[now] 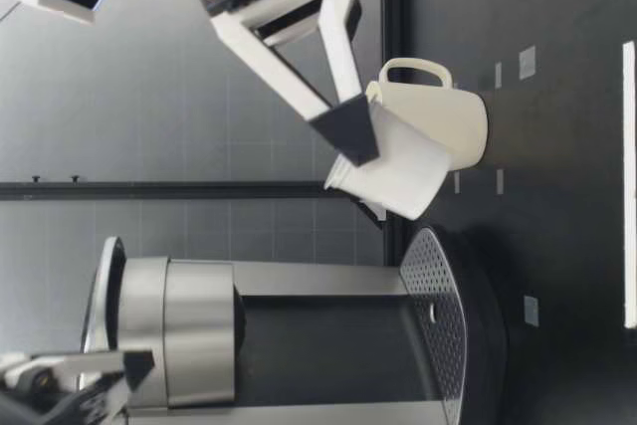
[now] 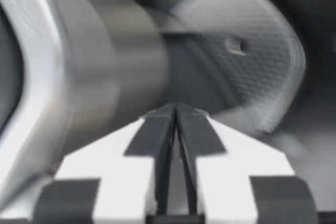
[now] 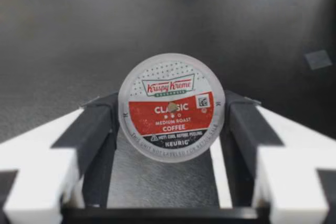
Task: Place the coffee capsule inside the capsule container, then place the cup onto the center of the cup tray.
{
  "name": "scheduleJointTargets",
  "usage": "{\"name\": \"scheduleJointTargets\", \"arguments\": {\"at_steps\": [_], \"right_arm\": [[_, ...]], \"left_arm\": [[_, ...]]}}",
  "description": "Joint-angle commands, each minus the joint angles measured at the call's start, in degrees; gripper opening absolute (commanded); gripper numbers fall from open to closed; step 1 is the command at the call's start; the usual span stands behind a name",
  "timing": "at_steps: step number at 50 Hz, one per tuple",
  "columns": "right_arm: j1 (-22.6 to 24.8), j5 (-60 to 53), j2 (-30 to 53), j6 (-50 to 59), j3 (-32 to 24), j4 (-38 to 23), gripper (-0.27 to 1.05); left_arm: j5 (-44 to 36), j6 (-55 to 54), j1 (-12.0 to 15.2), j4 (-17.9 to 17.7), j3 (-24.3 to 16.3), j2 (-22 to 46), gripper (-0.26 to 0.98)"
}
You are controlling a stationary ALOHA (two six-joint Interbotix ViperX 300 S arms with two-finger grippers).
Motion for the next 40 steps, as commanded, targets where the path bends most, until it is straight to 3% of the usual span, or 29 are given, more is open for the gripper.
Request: {"name": "scheduleJointTargets", "arguments": {"at_steps": [1, 9, 15, 21, 36, 40], "right_arm": [[-0.62, -1.14, -1.76, -0.44, -0.09, -0.09, 0.51], [-0.7, -1.14, -2.46, -1.58, 0.62, -0.09, 0.51], [-0.7, -1.23, -2.81, -1.76, 0.97, -0.09, 0.51], [-0.7, -1.23, -2.81, -1.76, 1.05, -0.09, 0.51], [-0.7, -1.23, -2.81, -1.67, 1.41, -0.09, 0.51], [-0.7, -1.23, -2.9, -1.58, 1.41, -0.09, 0.51]], "left_arm": [[1.49, -1.76, -2.37, 6.77, -0.7, 1.49, 0.15], [5.01, -5.19, -5.62, 18.37, 1.93, 6.77, 0.15], [8.09, -7.21, -6.33, 26.89, 4.57, 9.49, 0.15], [8.53, -9.76, -6.42, 32.96, 7.73, 10.28, 0.15], [8.44, -13.8, -6.15, 41.66, 12.48, 10.2, 0.15], [8.44, -14.15, -5.62, 42.63, 13.1, 10.11, 0.15]]}}
